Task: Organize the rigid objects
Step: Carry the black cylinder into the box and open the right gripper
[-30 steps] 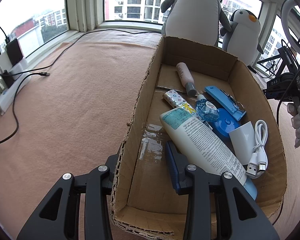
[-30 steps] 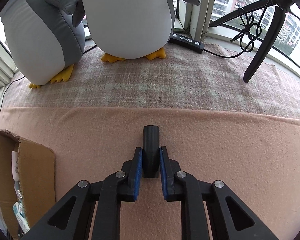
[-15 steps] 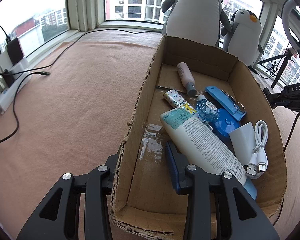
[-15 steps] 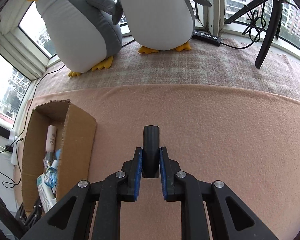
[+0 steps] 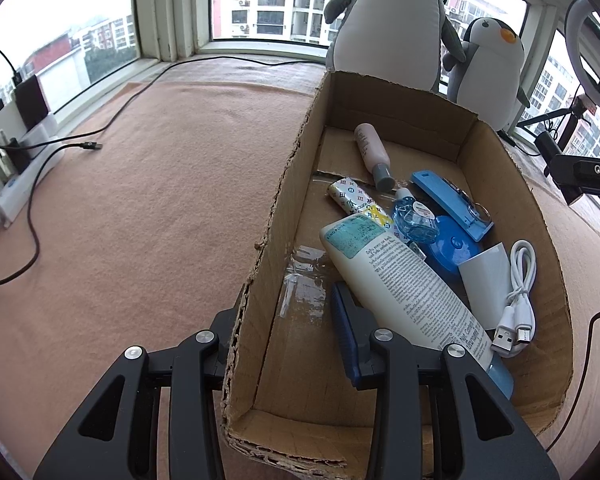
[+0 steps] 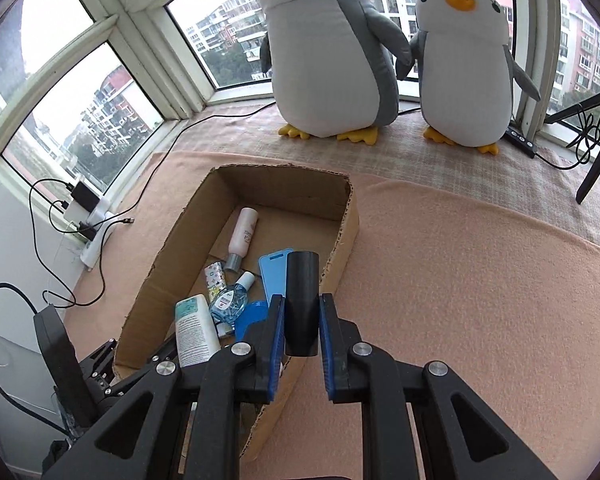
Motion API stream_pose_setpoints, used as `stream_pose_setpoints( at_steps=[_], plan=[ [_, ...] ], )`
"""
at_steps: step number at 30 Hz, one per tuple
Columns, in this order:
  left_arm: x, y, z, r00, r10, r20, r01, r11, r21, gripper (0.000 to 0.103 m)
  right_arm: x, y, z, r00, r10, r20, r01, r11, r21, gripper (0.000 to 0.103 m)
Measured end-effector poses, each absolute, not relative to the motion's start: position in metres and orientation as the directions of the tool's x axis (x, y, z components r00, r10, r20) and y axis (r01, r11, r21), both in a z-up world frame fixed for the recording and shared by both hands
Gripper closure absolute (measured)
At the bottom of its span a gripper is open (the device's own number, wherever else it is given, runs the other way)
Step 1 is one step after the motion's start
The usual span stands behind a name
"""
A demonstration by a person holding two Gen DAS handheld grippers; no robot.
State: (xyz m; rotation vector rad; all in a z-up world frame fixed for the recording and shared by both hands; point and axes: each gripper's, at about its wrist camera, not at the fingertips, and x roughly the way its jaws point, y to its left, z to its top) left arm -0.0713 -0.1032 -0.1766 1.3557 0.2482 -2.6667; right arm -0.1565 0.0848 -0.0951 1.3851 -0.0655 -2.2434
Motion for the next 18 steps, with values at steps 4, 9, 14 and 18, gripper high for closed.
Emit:
stream_pose_setpoints(
  at_steps=[4, 9, 14, 18],
  plan=[
    [-0.071, -0.103, -0.176, -0.584, -0.05, -0.81, 0.198, -0.977, -0.083, 0.067, -0.149, 0.071, -0.094, -0.353, -0.441, -0.825, 0.425, -0.861, 0.278, 0.088],
    [-0.071, -0.103, -0.176, -0.584, -0.05, -0.81, 0.196, -0.977, -0.081, 0.067, -0.139, 0.056, -0.094, -0.328, -0.466, -0.822, 0.486, -0.829, 0.276, 0.088],
    [-0.07, -0.104, -0.175, -0.579, -0.057, -0.814, 0.193, -0.979, -0.068, 0.068, -0.125, 0.053, -0.084, -0.371, -0.464, -0.804, 0.512, -0.825, 0.239, 0.039],
    [-0.065, -0.103, -0.17, -0.583, -0.067, -0.81, 0.192, -0.98, -0.056, 0.068, -0.114, 0.058, -0.074, -0.394, -0.461, -0.795, 0.52, -0.825, 0.221, 0.039]
  ],
)
